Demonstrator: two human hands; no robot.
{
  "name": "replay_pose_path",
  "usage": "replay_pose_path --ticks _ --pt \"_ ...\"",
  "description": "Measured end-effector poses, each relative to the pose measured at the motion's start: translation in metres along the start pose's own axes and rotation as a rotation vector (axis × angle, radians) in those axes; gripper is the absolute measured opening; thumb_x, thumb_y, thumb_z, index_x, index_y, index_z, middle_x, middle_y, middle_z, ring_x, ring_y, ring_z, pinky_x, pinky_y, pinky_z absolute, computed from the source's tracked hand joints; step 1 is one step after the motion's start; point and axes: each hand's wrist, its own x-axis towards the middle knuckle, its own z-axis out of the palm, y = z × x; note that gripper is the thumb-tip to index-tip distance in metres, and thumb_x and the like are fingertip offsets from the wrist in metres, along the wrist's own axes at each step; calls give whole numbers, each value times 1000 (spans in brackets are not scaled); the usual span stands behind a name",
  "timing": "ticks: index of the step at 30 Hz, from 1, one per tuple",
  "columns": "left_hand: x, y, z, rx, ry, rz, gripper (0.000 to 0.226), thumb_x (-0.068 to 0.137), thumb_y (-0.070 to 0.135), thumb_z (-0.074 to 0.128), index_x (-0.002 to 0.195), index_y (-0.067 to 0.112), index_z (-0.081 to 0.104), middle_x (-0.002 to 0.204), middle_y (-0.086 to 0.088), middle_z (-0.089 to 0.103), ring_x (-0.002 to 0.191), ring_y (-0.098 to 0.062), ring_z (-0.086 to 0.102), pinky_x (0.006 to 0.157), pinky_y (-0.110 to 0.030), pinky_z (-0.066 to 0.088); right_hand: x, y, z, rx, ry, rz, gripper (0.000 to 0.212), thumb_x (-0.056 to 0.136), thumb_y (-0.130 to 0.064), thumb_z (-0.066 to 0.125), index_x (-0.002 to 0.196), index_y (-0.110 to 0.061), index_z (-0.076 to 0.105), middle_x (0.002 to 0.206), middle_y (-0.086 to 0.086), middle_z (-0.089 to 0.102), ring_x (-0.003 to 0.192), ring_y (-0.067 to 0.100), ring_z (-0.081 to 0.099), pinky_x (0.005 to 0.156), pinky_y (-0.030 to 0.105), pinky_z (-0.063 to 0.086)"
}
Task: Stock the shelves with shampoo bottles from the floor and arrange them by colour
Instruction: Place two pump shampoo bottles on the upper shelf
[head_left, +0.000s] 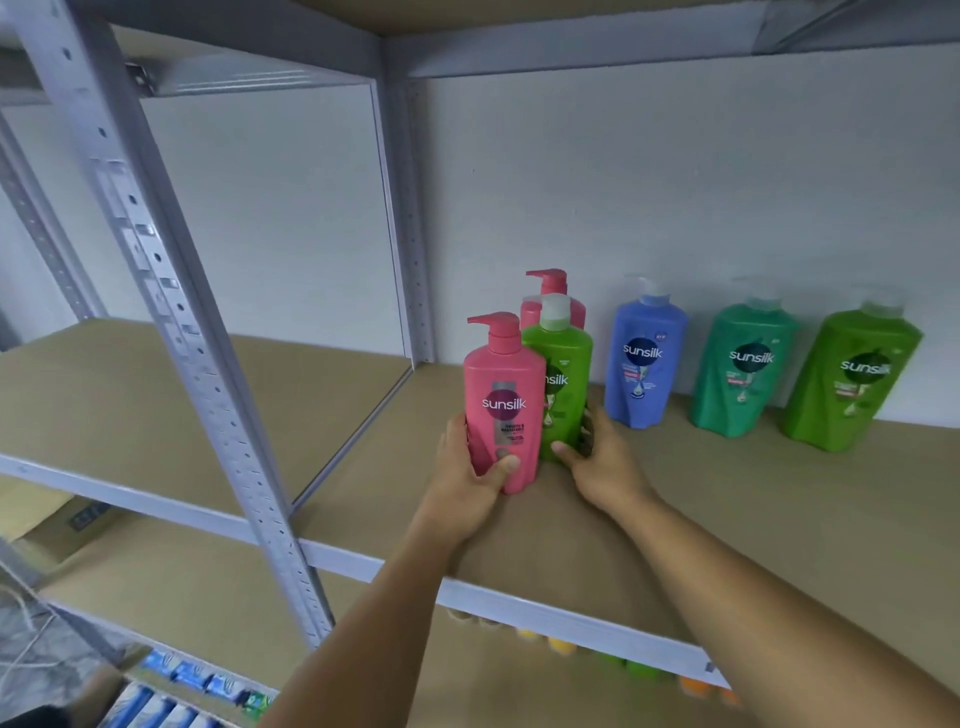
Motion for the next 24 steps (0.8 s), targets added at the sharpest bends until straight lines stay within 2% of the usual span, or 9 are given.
replay_pose_path --ticks 4,7,10,14,18,20,22,24 --pt "-10 12 -1 -42 -46 8 60 82 29 81 131 34 46 124 8 64 111 -4 64 98 -33 54 -29 -4 -14 -71 -69 59 53 95 -23 68 143 -22 45 134 -3 62 122 8 59 111 32 43" --pt "-22 21 3 -16 -111 20 63 88 21 78 137 31 39 121 11 63 108 6 62 92 -17 52 -58 -3 -27 -83 -169 105 73 95 -37 67 155 -20 31 150 1 49 136 12 49 115 31 37" --pt "-36 32 12 -2 -177 38 64 89 19 77 141 26 40 121 9 66 105 6 65 91 -17 53 -81 -8 -36 -42 -210 85 82 91 -42 69 158 -24 24 158 -5 40 138 4 44 118 32 34" --pt "-52 43 36 5 -231 71 62 80 28 84 131 36 50 119 13 71 107 -4 69 94 -28 55 -104 -12 -48 48 -174 30 66 90 -29 70 148 -33 39 139 -14 59 129 3 55 114 39 41" --pt "-52 52 64 67 -269 76 58 76 31 85 127 31 58 115 13 73 104 -4 70 95 -31 55 -111 -7 -71 27 -61 42 61 87 -29 71 135 -52 42 129 -19 65 122 3 60 110 43 45" --pt "-47 53 70 215 -321 105 48 81 28 82 126 28 63 114 11 73 103 -5 69 96 -28 52 -107 -2 -82 -5 -28 54 59 86 -25 73 130 -52 43 126 -17 66 119 3 62 108 45 47" --pt "-43 50 70 403 -373 146 42 88 32 74 128 25 65 121 7 72 111 -13 67 95 -24 48 -102 2 -89 -31 14 64 59 87 -20 72 130 -47 44 124 -16 67 117 4 63 108 46 47" --pt "-38 43 69 549 -343 142 48 93 44 65 135 21 61 132 -1 66 120 -23 62 98 -27 45 -94 7 -91 -38 64 76 56 89 -16 71 131 -42 45 123 -15 66 117 6 63 108 45 46"
